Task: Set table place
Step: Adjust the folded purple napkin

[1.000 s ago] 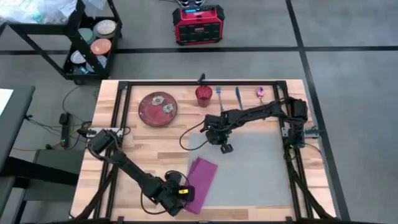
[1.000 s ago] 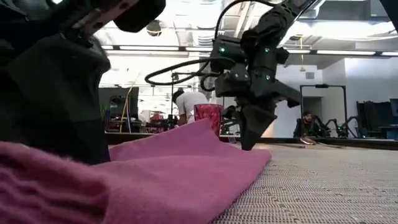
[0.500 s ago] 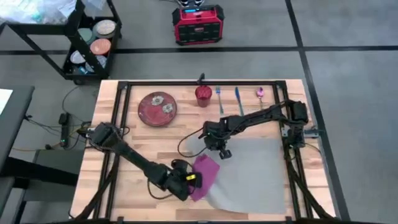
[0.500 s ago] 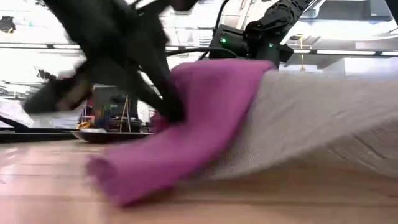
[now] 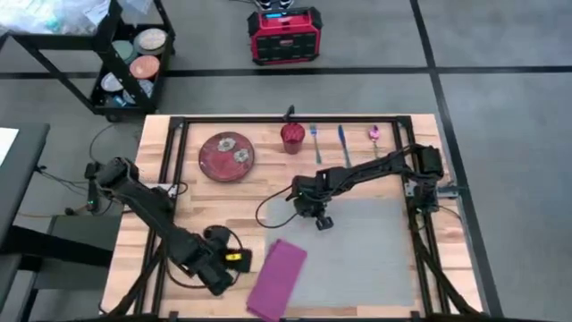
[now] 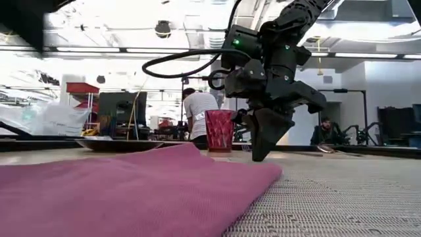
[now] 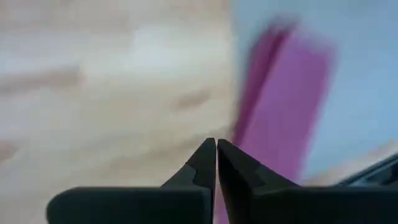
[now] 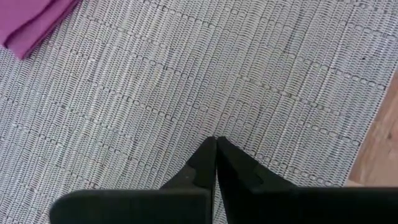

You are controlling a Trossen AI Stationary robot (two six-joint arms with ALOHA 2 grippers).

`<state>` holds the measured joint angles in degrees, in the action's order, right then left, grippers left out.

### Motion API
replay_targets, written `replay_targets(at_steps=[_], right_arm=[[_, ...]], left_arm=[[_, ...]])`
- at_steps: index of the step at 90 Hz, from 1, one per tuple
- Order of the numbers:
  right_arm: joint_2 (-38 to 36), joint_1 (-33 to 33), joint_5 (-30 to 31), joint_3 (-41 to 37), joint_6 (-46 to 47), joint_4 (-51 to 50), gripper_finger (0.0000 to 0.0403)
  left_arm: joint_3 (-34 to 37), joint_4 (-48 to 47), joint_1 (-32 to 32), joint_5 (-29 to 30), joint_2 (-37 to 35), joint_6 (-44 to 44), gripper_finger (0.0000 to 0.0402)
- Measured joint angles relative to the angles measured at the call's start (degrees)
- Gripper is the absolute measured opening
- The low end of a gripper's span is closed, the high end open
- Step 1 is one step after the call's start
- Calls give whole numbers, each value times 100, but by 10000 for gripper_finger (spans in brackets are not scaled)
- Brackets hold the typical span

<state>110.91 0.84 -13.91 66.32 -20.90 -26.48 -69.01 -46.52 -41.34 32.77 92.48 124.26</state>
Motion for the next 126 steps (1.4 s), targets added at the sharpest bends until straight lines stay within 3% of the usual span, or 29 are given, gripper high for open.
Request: replay_targets(at_steps=[6, 21, 33, 43, 56, 69, 82, 100, 126], right_arm=[[2, -11, 0, -2, -2, 24, 0], [2, 12, -49, -7, -14, 44, 0], [4, 33, -102, -7, -12, 11, 0], [4, 33, -105, -4, -9, 22, 0], [7, 33, -108, -7, 32, 53, 0], [17, 46, -138, -7, 51, 225, 0], [17, 74, -164, -7, 56, 236, 0], [17, 74, -134, -7, 49, 245, 0], [14, 106, -130, -7, 49, 256, 0]], left_arm=[[-6, 788, 254, 154, 74, -601, 0], [-13, 2194, 828, -585, 452, -2511, 0], [-33, 1996, 1185, -651, 615, -2717, 0], [-31, 2146, 1490, -1307, 831, -3121, 0], [-31, 3263, 1744, -2407, 1191, -4060, 0], [-31, 4005, 1892, -2573, 1275, -4506, 0], [-35, 3837, 1985, -2727, 1270, -4584, 0], [-39, 3760, 2018, -3602, 1650, -4568, 0], [-297, 2808, 2071, -3716, 2253, -4857, 0]])
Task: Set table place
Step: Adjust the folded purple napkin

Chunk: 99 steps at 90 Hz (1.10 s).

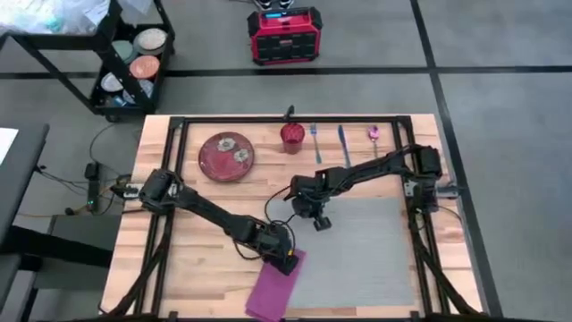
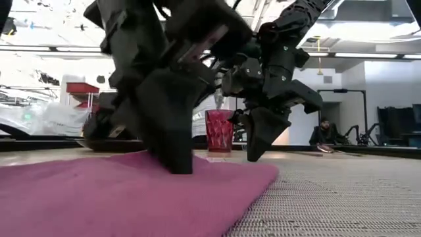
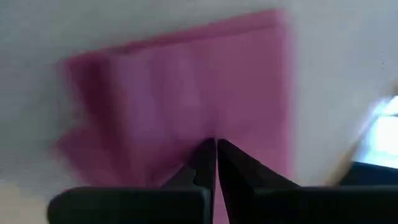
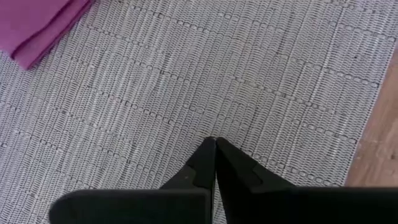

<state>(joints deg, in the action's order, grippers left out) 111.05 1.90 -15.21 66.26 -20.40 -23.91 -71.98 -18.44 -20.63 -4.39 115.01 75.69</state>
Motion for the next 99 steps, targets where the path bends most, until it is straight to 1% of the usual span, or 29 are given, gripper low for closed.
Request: replay_targets(at_steps=[16, 24, 33, 41, 48, 53, 61, 67, 72, 82, 92, 96, 99], right_arm=[[-1, 8, 0, -9, -40, 25, 0], [-3, -33, 36, -9, -89, 46, 0], [-3, -116, 48, -11, -101, 98, 0], [-10, -175, 41, -95, -130, 255, 0], [-18, -191, 14, -160, -76, 288, 0], [-27, -197, -4, -220, -59, 310, 0], [-36, -177, -14, -354, -61, 399, 0], [-38, -142, -64, -433, -31, 465, 0], [-38, -125, -95, -467, 25, 475, 0], [-34, -117, -93, -489, 28, 498, 0], [-29, -94, -106, -501, 53, 559, 0], [-27, -82, -104, -505, 86, 565, 0], [-27, -69, -109, -505, 129, 560, 0]], left_arm=[[-16, -376, 201, -64, 178, -316, 0], [-14, -778, 381, -21, 127, -258, 0], [9, -1061, 595, 363, -78, -239, 0], [29, -1240, 779, 930, -303, -182, 0], [70, -1626, 909, 1367, -521, -154, 0], [67, -1801, 941, 1505, -681, -116, 0], [53, -2246, 902, 1511, -947, -62, 0], [43, -2569, 821, 1542, -1069, 164, 0], [54, -2794, 757, 1688, -1181, 321, 0], [37, -2743, 712, 1797, -1374, 320, 0], [43, -2603, 718, 1815, -1374, 418, 0], [43, -2416, 720, 1777, -1374, 374, 0], [41, -2272, 720, 1617, -1378, 291, 0]])
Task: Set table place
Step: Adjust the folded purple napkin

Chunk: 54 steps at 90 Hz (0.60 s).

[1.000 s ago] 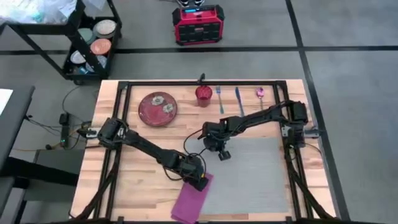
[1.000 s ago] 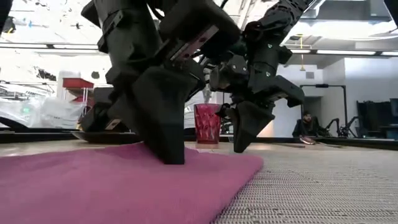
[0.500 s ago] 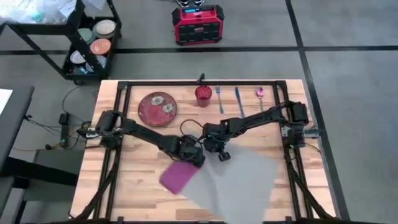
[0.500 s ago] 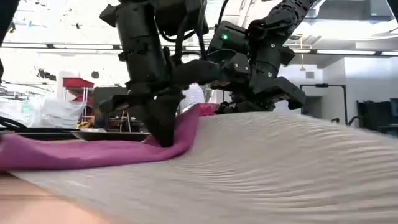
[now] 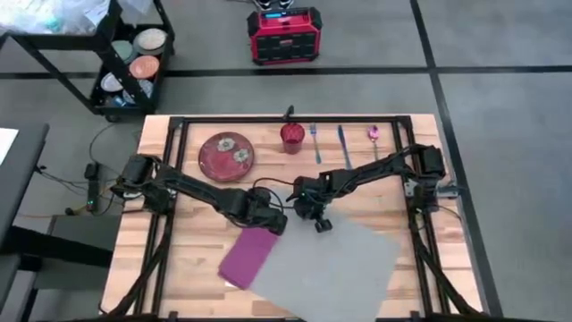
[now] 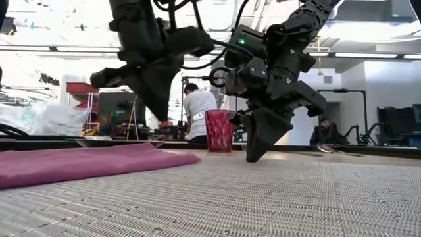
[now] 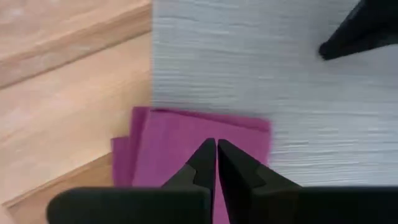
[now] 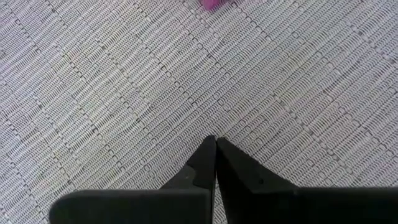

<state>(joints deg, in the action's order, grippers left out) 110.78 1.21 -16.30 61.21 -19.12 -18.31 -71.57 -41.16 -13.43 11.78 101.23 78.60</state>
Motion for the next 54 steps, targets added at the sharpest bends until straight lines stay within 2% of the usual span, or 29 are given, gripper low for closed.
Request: replay_targets(at_steps=[6, 11, 24, 43, 54], right_arm=[[3, 2, -53, 0, 83, -9, 0], [4, 0, -59, 0, 92, -10, 0], [9, -2, -56, 0, 86, -17, 0], [11, 0, -56, 0, 64, -8, 0], [11, 0, -56, -2, 62, -12, 0]], left_arm=[[0, 151, -77, -512, 0, -60, 0], [0, 188, -260, -671, 11, 17, 0], [69, 198, -651, -641, 17, 288, 0], [492, 197, -782, -604, 17, 610, 0], [820, 733, -724, -592, 17, 692, 0]])
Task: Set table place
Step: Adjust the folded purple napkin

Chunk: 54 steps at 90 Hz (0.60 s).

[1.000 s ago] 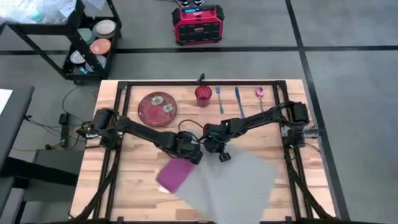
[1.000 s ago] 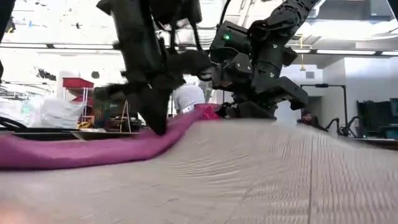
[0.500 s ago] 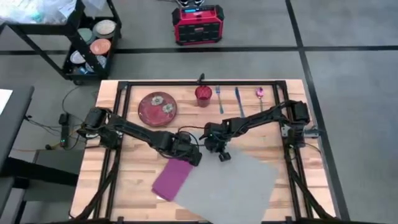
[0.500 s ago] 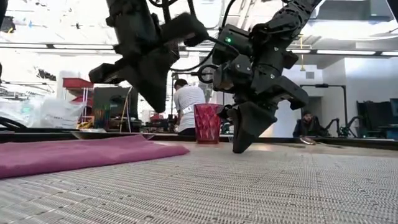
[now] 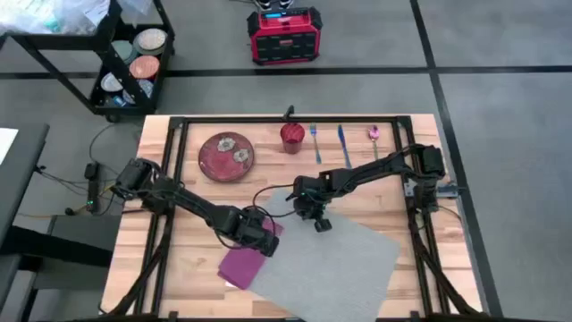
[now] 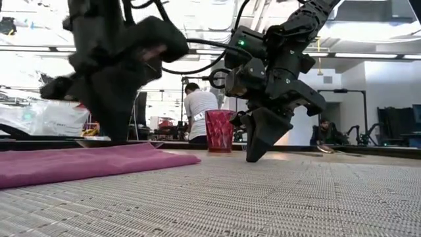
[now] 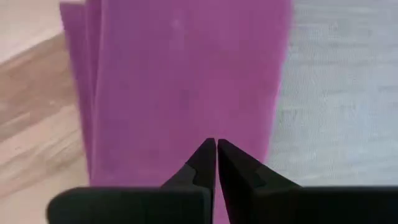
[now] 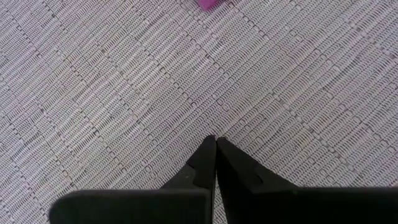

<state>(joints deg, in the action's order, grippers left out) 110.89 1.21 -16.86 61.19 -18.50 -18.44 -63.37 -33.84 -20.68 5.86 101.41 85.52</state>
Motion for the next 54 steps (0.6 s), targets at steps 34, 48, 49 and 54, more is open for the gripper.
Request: replay_targets(at_steps=[34, 48, 49, 54], right_arm=[[2, 4, -1, -2, -105, -7, 0], [2, 4, -4, -4, -112, 2, 0], [2, 4, -4, -4, -119, 3, 0], [2, 4, -7, -9, -134, 14, 0]], left_arm=[[826, 1455, 365, 20, -19, 240, 0], [841, 1792, 735, 116, -5, 103, 0], [842, 1828, 765, 125, -4, 91, 0], [842, 2049, 914, 144, 0, 6, 0]])
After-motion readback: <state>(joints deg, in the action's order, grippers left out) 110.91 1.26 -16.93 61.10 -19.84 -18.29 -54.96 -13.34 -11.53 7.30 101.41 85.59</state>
